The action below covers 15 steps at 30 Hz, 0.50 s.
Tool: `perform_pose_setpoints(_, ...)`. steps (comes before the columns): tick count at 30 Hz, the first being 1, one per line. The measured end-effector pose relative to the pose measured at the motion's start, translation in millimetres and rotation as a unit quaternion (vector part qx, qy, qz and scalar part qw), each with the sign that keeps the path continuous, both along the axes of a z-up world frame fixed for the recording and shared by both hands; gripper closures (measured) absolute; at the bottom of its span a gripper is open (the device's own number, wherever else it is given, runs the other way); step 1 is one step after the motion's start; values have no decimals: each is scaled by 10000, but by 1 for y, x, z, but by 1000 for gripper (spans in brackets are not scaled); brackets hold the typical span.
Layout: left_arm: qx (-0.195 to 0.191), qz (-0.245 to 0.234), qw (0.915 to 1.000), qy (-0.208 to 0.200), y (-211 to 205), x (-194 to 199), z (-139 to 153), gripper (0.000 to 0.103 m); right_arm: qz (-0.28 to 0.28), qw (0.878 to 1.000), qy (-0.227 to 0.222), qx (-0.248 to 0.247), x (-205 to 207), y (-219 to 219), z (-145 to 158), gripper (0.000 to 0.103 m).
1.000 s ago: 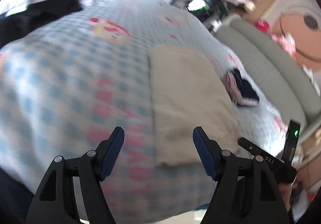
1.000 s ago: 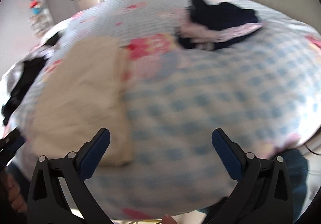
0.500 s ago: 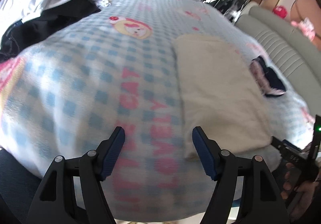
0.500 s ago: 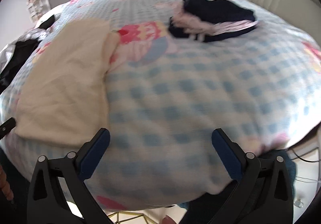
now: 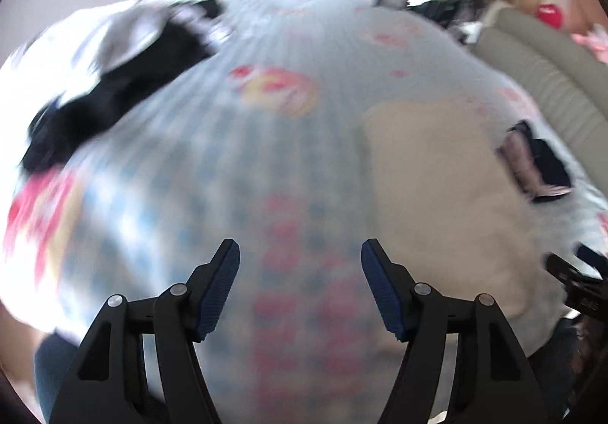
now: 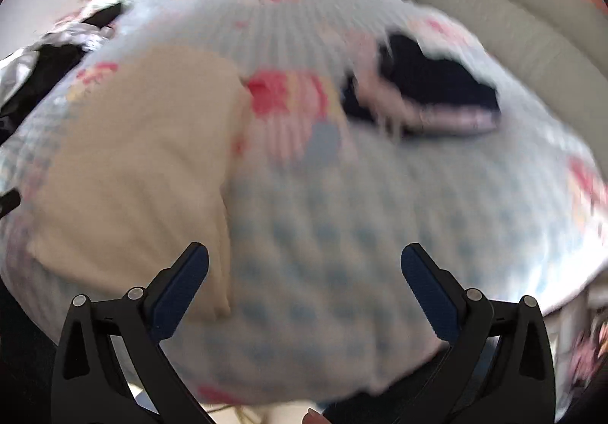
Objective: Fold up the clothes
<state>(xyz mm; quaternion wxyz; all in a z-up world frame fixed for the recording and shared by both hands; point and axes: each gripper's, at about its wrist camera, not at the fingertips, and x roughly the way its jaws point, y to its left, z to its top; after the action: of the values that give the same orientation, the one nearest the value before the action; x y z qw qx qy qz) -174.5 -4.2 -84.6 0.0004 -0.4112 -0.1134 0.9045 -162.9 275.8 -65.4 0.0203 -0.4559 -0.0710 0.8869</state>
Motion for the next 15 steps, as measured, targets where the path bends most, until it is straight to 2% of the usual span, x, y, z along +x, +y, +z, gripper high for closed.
perform_pose_setpoints(2,357,-465,9983,67,8,-20,7,34,305,9993,57,-201,-19,-8,11,1)
perform_pose_setpoints(5,790,-979,9920,82,21,-48,5,33,665,9943,-117,-826,-46,-17,7,1)
perform_pose_setpoints(6,740,-1025,9920,-5,25,-56,0,33,775,9912,-204,-1059,-56,-20,3,1)
perform_pose_setpoints(8,365,-939,9946,-249,28,-69,-14,33,785,9897,-353,-1148,-70,-20,-11,1)
perform_pose_setpoints(10,-2,-732,9961,-488,20,-73,-31,30,583,9930,-468,-914,-80,-10,-26,1)
perform_pose_setpoints(11,0,-569,9969,-549,9,-72,-36,30,503,9917,-496,-1077,-81,2,-32,1)
perform_pose_setpoints(14,443,-301,9965,-635,-19,-62,-42,34,206,9833,-571,-1715,-80,39,-41,1)
perform_pose_setpoints(15,895,-475,9926,-670,-22,-61,-43,33,99,9800,-580,-1899,-79,50,-41,1)
